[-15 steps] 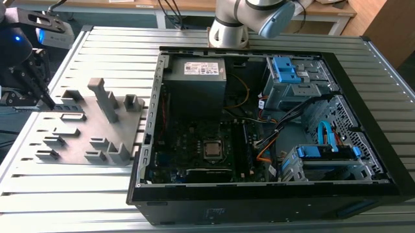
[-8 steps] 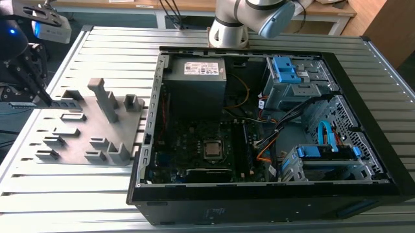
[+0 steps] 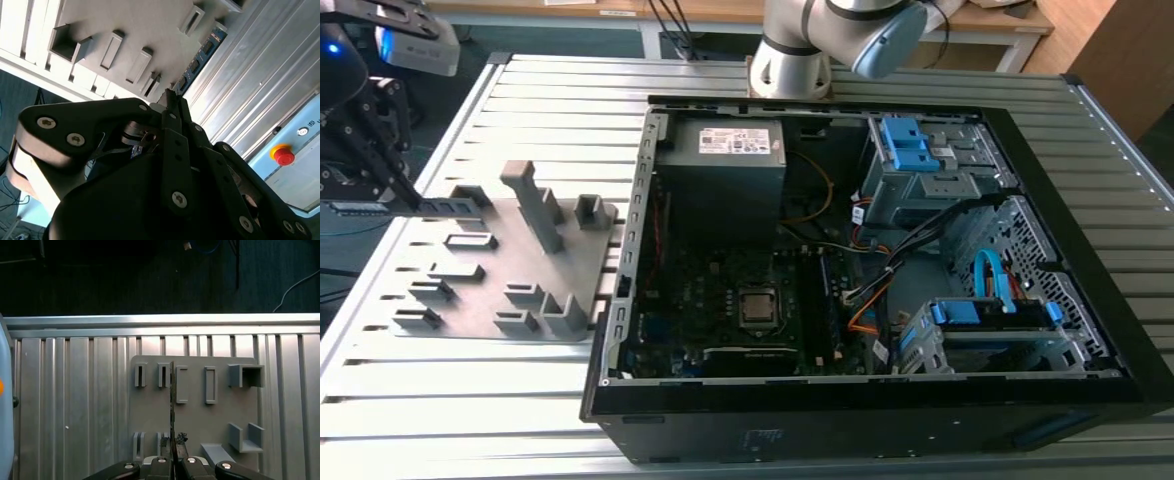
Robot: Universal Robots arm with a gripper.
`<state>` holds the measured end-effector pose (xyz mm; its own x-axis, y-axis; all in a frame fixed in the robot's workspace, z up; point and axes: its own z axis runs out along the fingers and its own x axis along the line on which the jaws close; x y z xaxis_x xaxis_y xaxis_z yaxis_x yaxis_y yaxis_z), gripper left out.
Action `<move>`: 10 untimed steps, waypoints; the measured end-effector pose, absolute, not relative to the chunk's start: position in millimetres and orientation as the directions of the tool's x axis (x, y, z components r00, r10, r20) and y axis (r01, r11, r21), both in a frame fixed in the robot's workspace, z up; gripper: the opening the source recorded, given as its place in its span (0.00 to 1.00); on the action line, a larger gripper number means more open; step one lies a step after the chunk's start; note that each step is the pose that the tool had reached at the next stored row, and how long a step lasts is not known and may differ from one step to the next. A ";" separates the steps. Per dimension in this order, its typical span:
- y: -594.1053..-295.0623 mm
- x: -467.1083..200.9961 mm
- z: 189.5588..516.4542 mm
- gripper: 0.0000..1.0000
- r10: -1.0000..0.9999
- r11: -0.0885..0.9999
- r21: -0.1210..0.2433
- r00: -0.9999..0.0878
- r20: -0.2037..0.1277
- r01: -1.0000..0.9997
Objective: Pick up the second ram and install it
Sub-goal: 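Pick up the second ram and move it above second insertion slot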
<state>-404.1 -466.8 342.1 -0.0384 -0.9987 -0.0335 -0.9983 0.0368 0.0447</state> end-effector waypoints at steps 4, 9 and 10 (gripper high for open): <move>-466.8 -404.1 348.6 0.14 -0.999 0.037 0.045 -0.038 -0.034 -0.998; -466.8 -404.1 355.3 0.14 -0.999 0.037 0.045 -0.038 -0.034 -0.998; -466.8 -404.1 356.2 0.14 -0.999 0.037 0.045 -0.038 -0.033 -0.998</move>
